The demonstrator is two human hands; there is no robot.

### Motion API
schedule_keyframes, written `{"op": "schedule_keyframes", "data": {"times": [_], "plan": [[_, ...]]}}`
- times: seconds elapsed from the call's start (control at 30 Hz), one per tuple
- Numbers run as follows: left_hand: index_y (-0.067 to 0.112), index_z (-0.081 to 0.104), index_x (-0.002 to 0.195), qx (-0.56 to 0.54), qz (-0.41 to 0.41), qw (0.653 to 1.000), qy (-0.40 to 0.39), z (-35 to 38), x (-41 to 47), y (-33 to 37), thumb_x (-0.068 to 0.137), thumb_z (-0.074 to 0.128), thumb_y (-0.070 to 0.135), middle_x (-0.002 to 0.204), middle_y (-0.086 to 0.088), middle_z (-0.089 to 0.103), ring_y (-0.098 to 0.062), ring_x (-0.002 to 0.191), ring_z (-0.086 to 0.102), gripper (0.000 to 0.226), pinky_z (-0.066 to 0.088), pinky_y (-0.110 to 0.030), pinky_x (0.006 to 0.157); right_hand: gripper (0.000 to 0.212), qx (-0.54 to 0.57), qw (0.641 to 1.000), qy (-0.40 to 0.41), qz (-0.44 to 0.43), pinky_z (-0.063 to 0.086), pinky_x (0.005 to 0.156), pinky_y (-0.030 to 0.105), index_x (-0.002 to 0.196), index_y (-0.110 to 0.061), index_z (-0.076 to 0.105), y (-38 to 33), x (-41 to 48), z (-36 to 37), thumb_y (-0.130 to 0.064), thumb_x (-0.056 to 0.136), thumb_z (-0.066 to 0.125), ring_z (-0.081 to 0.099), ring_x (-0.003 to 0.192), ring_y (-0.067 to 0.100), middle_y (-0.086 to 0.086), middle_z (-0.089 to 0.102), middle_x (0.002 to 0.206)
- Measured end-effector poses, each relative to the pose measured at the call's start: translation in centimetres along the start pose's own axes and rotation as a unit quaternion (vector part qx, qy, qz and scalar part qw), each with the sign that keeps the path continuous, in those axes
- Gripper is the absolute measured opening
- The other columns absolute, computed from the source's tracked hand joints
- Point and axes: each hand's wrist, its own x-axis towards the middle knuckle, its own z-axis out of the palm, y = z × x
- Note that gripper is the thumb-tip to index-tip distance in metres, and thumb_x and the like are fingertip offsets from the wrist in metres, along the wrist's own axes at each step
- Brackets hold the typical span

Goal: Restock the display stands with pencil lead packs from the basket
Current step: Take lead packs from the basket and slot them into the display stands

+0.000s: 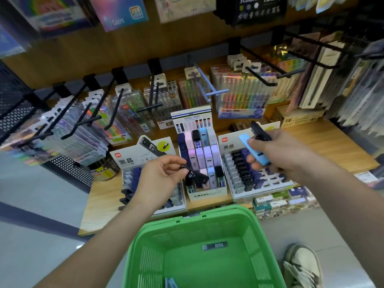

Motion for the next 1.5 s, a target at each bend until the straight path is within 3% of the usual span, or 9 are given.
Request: {"op": "schedule_keyframes", "data": {"times": [0.13, 0.27, 0.4, 0.5, 0.77, 1.03, 1.23, 1.4, 1.5], "plan": [[0.027, 0.075, 0.088, 0.066, 0.025, 0.997, -0.029, 3.0, -0.1, -0.5, 0.082, 0.073, 0.008, 0.079, 0.020, 0.070, 0.007, 0.069, 0.062, 0.019, 0.046, -0.004, 0.066, 0.011, -0.133, 0.990, 0.038, -0.031, 0.033, 0.032, 0.014, 0.093, -0.011, 0.058, 1.2, 0.3, -2.5, -0.020, 0.099, 0.056, 0.056, 0.040, 0.010, 0.009, 0.067, 0.067], [0.023, 0.075, 0.097, 0.096, 0.052, 0.993, -0.051, 7.2, 0.7, -0.3, 0.085, 0.070, 0.010, 0.085, 0.016, 0.067, 0.013, 0.074, 0.060, 0.018, 0.046, -0.003, 0.071, 0.009, -0.174, 0.982, 0.069, 0.015, 0.036, 0.042, 0.022, 0.103, -0.011, 0.052, 2.5, 0.6, -5.0, -0.006, 0.098, 0.047, 0.060, 0.062, 0.023, 0.015, 0.067, 0.083], [0.021, 0.072, 0.094, 0.095, 0.080, 0.990, -0.066, 11.4, 2.0, 0.6, 0.081, 0.074, 0.012, 0.079, 0.019, 0.063, 0.009, 0.070, 0.058, 0.016, 0.045, -0.001, 0.070, 0.020, -0.141, 0.984, 0.097, 0.043, 0.030, 0.033, 0.018, 0.119, -0.010, 0.050, 3.8, 0.4, -7.9, -0.008, 0.099, 0.050, 0.056, 0.043, 0.010, 0.009, 0.070, 0.078], [0.022, 0.071, 0.090, 0.091, 0.087, 0.989, -0.078, 14.5, 3.9, 1.6, 0.081, 0.075, 0.012, 0.078, 0.016, 0.064, 0.005, 0.072, 0.058, 0.015, 0.048, -0.006, 0.070, 0.025, -0.121, 0.986, 0.109, 0.048, 0.029, 0.033, 0.018, 0.124, -0.008, 0.050, 4.7, 0.2, -9.6, -0.014, 0.100, 0.053, 0.046, 0.039, 0.012, 0.010, 0.072, 0.079], [0.015, 0.073, 0.100, 0.188, 0.108, 0.965, -0.151, 21.8, 5.6, 1.2, 0.084, 0.072, 0.014, 0.089, 0.004, 0.070, -0.002, 0.071, 0.058, 0.016, 0.046, -0.011, 0.069, 0.013, -0.104, 0.982, 0.153, 0.025, 0.035, 0.039, 0.021, 0.111, -0.010, 0.057, 6.0, -0.3, -12.1, -0.015, 0.099, 0.055, 0.042, 0.039, 0.009, 0.004, 0.073, 0.073], [0.017, 0.071, 0.109, 0.288, 0.198, 0.921, -0.173, 22.6, 5.1, 1.4, 0.089, 0.066, 0.020, 0.102, -0.002, 0.073, -0.017, 0.094, 0.065, 0.020, 0.051, -0.029, 0.087, 0.021, -0.088, 0.985, 0.142, 0.039, 0.034, 0.038, 0.020, 0.117, -0.008, 0.056, 6.8, -0.8, -13.0, -0.017, 0.099, 0.056, 0.046, 0.035, 0.007, 0.002, 0.073, 0.071], [0.017, 0.067, 0.102, 0.308, 0.223, 0.912, -0.157, 23.1, 4.6, 0.7, 0.091, 0.064, 0.022, 0.088, -0.002, 0.072, -0.020, 0.082, 0.065, 0.013, 0.051, -0.030, 0.074, 0.016, -0.093, 0.990, 0.102, 0.034, 0.032, 0.034, 0.017, 0.113, -0.007, 0.054, 6.4, -1.0, -12.1, -0.016, 0.099, 0.056, 0.046, 0.034, 0.009, 0.004, 0.072, 0.075], [0.011, 0.074, 0.090, 0.339, 0.297, 0.876, -0.170, 23.5, 3.6, 0.2, 0.092, 0.062, 0.018, 0.085, -0.001, 0.072, -0.020, 0.081, 0.051, 0.014, 0.026, -0.018, 0.074, 0.010, -0.104, 0.990, 0.093, 0.029, 0.034, 0.035, 0.018, 0.107, -0.011, 0.055, 5.8, -0.9, -11.1, -0.016, 0.099, 0.056, 0.047, 0.036, 0.010, 0.003, 0.073, 0.074], [0.014, 0.074, 0.096, 0.340, 0.301, 0.874, -0.172, 23.3, 3.3, 0.0, 0.095, 0.056, 0.019, 0.095, 0.002, 0.071, -0.020, 0.088, 0.048, 0.019, 0.038, -0.026, 0.085, 0.010, -0.096, 0.992, 0.083, 0.019, 0.033, 0.033, 0.016, 0.107, -0.009, 0.055, 5.4, -1.0, -10.3, -0.015, 0.099, 0.056, 0.046, 0.033, 0.008, 0.006, 0.072, 0.075]]}}
